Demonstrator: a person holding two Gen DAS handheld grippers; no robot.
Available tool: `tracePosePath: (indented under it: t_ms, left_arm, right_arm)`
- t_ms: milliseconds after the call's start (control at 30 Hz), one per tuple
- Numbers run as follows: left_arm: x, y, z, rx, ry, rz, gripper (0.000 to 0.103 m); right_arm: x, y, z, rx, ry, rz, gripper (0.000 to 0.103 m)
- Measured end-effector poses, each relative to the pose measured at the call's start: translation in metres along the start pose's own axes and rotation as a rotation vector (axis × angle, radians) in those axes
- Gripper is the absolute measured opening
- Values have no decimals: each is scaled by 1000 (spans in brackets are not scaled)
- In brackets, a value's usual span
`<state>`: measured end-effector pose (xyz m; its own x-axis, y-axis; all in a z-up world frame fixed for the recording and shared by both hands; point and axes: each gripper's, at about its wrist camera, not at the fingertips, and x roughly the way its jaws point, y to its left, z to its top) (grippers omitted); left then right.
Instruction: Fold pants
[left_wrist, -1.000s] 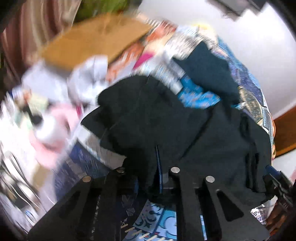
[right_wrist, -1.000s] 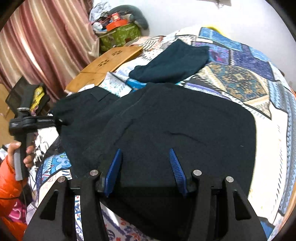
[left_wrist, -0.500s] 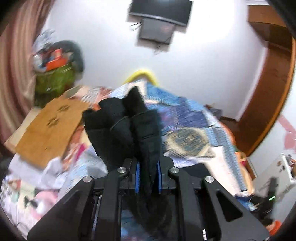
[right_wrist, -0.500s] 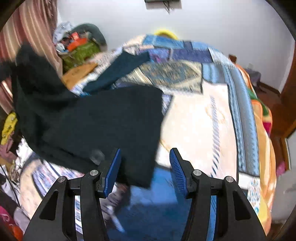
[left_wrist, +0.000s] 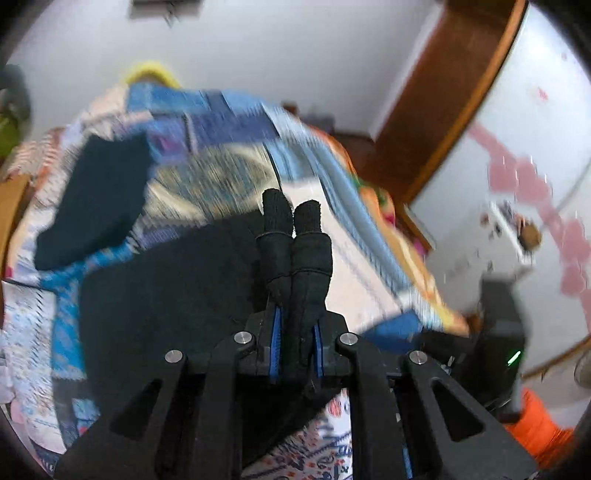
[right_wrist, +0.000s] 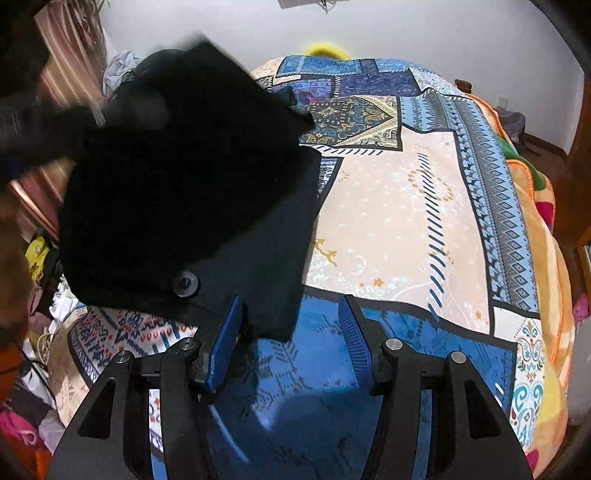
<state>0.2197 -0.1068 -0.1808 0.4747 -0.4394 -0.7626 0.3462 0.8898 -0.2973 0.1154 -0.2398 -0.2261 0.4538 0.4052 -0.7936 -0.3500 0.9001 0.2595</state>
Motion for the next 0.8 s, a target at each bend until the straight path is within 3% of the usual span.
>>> tracePosePath:
  t_ms: [133, 167, 233, 300, 333, 467, 667, 800]
  left_arm:
    - [21, -15, -19, 65, 101, 19, 16]
    - [24, -19, -21, 80, 120, 31, 21]
    - [22, -23, -25, 96, 144, 36, 36]
    - [21, -25, -22, 102, 165, 35, 79]
    - [16, -27, -20, 101, 148, 43, 83]
    - [-11, -16, -4, 110, 57, 119, 84]
    - [-31, 35, 33, 129, -62, 299, 102]
    - [-2, 91, 57, 177, -19, 524, 102]
  right_arm:
    - [-3, 0, -4, 5, 1, -3, 50]
    - [-3, 0, -5, 6, 0, -5, 50]
    - [-4, 1, -8, 8, -5, -9, 50]
    - [-5, 1, -9, 9, -9, -13, 50]
    - [-6, 1, -9, 10, -10, -14, 50]
    - [-7, 1, -9, 18, -9, -21, 50]
    - [-14, 7, -9, 2, -28, -12, 51]
    - [-12, 12, -6, -7, -28, 7, 51]
